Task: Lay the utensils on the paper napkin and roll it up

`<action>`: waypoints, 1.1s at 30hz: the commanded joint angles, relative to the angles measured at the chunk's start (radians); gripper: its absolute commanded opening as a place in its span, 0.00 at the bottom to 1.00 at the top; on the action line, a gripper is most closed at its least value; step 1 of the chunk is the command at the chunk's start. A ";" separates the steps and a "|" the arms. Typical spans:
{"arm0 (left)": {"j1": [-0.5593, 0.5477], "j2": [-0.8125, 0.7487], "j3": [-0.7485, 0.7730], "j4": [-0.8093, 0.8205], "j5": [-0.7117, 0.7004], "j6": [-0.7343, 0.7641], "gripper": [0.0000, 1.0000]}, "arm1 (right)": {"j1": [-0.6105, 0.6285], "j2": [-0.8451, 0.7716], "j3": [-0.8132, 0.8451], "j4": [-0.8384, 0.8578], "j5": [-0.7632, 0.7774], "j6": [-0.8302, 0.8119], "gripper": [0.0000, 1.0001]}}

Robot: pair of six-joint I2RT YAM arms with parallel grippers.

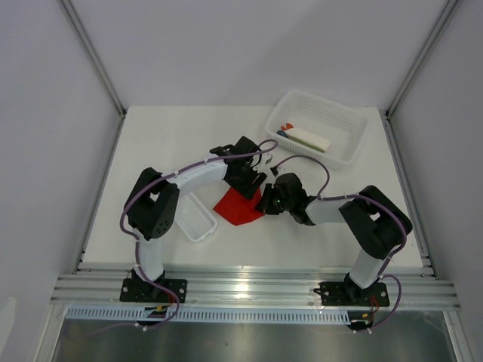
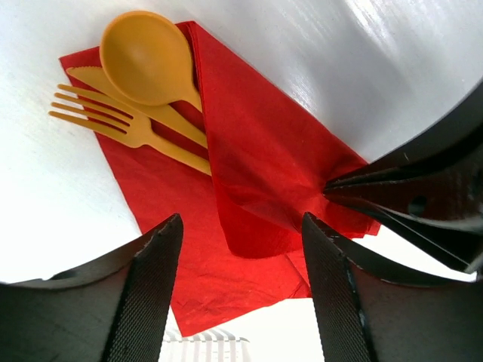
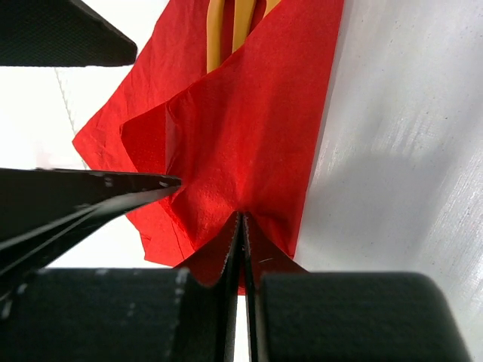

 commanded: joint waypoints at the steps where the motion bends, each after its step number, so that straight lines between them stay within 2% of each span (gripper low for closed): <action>1: 0.004 0.025 0.062 -0.019 0.028 -0.034 0.69 | 0.005 -0.031 0.015 -0.011 0.039 -0.031 0.04; 6: 0.002 0.070 0.125 -0.065 0.052 -0.056 0.72 | 0.013 -0.052 0.013 -0.002 0.039 -0.045 0.05; 12: 0.000 0.090 0.119 -0.079 0.074 -0.056 0.72 | 0.022 -0.071 0.018 -0.008 0.054 -0.053 0.04; 17: 0.000 0.087 0.096 -0.114 0.008 -0.054 0.66 | 0.023 -0.080 0.018 -0.015 0.061 -0.059 0.05; 27: 0.000 0.068 0.065 -0.107 0.022 -0.056 0.43 | 0.031 -0.077 0.022 -0.022 0.059 -0.065 0.05; 33: 0.000 0.055 0.056 -0.113 0.017 -0.051 0.38 | 0.028 -0.088 0.025 -0.034 0.061 -0.079 0.05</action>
